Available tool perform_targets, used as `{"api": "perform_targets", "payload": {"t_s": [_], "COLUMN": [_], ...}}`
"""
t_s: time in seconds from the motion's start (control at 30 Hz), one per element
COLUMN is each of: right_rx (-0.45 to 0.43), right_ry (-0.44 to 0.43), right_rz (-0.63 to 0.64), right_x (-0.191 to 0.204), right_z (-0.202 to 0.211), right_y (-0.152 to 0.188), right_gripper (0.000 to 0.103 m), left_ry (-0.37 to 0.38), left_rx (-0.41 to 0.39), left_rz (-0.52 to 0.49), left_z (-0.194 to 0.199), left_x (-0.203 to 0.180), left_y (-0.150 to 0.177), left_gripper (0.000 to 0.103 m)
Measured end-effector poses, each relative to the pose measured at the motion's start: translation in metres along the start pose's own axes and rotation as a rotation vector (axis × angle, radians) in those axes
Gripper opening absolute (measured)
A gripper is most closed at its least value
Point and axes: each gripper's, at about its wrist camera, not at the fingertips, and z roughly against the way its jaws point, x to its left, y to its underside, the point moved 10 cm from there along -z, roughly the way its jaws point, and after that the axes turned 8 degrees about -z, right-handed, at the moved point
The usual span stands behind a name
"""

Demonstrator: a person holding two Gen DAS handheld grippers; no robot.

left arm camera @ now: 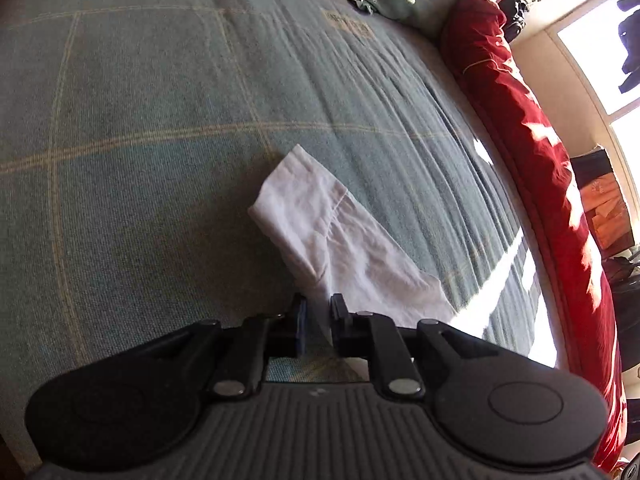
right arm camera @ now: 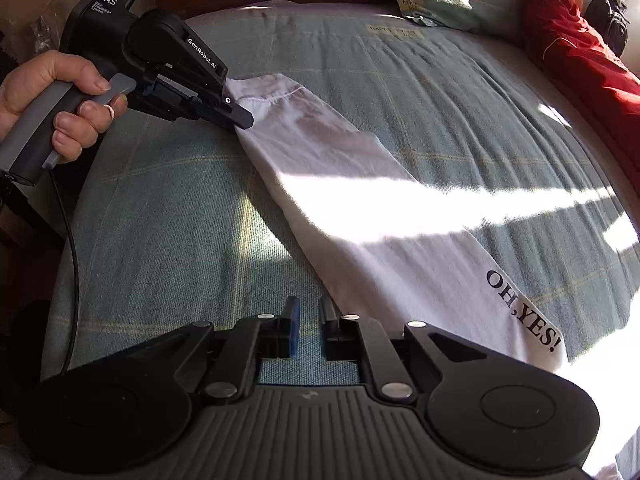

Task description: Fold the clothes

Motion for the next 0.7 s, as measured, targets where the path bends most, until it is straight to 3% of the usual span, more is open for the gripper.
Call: {"api": "perform_targets", "payload": {"t_s": [0.1, 0.2, 0.23, 0.27, 0.3, 0.43, 0.53, 0.7], "right_rx": [0.008, 0.014, 0.017, 0.016, 0.007, 0.007, -0.006, -0.044], "right_ry": [0.005, -0.019, -0.046, -0.076, -0.111, -0.242, -0.21, -0.058], "right_rz": [-0.109, -0.258, -0.298, -0.337, -0.374, -0.429, -0.438, -0.462], "right_x": [-0.012, -0.022, -0.023, -0.022, -0.02, -0.005, -0.008, -0.042], "right_z": [-0.014, -0.031, -0.037, -0.042, -0.043, -0.03, -0.009, 0.031], "right_y": [-0.006, -0.012, -0.014, -0.017, -0.021, -0.027, -0.014, 0.02], "right_gripper": [0.019, 0.028, 0.033, 0.048, 0.054, 0.053, 0.053, 0.054], "left_ry": [-0.087, -0.127, -0.133, -0.127, -0.12, -0.078, -0.051, -0.017], "left_rx": [-0.023, -0.043, -0.045, -0.043, -0.041, -0.033, -0.026, -0.034], "left_rz": [-0.065, -0.134, -0.169, -0.207, -0.244, -0.441, -0.653, -0.948], "left_z": [0.012, 0.022, 0.025, 0.025, 0.025, 0.021, 0.012, -0.008], "left_x": [0.008, 0.005, 0.002, -0.005, -0.012, -0.052, -0.088, -0.135], "left_y": [-0.008, -0.014, -0.014, -0.013, -0.012, -0.004, 0.013, 0.049], "left_gripper": [0.026, 0.036, 0.038, 0.042, 0.042, 0.045, 0.045, 0.045]}}
